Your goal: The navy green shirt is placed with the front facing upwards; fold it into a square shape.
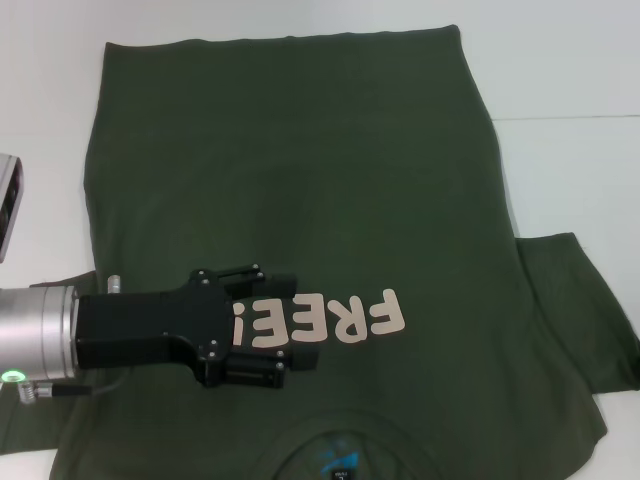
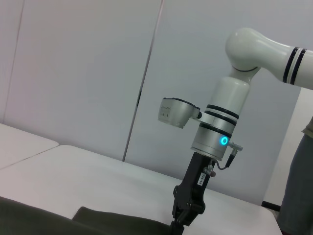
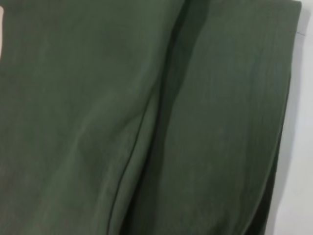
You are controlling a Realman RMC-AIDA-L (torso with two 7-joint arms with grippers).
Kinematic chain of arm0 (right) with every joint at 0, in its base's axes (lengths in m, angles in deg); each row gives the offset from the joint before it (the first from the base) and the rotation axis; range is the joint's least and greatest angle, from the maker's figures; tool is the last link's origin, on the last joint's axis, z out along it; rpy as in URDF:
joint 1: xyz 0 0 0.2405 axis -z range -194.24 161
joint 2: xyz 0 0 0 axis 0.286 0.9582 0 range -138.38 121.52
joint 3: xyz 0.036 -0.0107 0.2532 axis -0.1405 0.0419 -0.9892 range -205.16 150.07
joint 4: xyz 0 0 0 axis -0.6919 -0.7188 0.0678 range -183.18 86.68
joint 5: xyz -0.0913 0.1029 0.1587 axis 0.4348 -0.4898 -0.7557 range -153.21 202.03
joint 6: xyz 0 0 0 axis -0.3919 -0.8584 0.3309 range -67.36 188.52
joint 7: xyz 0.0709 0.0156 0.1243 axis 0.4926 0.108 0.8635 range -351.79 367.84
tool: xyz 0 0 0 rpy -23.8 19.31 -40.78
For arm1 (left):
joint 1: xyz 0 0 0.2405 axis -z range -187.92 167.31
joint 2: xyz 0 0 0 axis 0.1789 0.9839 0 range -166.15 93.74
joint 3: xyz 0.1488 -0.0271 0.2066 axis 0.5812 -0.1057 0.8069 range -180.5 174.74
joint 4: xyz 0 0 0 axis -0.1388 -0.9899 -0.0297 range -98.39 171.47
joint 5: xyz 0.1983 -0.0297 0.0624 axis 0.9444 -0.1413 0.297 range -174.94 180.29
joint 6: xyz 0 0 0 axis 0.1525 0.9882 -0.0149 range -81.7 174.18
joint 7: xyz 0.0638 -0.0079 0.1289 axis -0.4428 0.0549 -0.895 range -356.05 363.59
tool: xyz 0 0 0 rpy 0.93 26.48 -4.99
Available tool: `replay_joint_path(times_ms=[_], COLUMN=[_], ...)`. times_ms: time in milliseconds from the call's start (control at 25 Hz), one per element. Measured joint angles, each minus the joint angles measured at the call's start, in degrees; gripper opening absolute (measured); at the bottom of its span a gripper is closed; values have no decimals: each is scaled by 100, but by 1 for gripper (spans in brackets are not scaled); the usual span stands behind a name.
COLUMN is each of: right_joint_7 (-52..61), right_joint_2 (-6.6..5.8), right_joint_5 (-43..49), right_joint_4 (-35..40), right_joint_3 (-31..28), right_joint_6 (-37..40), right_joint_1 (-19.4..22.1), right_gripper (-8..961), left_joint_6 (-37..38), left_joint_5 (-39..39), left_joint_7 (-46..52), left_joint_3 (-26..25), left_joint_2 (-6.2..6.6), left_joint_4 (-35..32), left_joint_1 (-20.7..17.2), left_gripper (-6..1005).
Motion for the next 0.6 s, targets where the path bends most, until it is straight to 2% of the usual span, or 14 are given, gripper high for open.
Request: replay_joint_path(times_ms=[200,600], right_joint_7=[8,74], right_joint_2=[-41,-286], right_joint_5=[0,17], right_joint_4=[83,112], right_joint_3=[-22,-115], right_joint_6=[-176,-850], right_joint_1=[43,189], right_gripper=[21,22], left_joint_6=[0,1], left_joint_5=[0,0], left_joint_7=[-24,-41], left_joint_3=[0,0], left_joint_2=[-17,-34], left_joint_4=[6,17], left_joint_1=[-3,-19], left_gripper=[915,915])
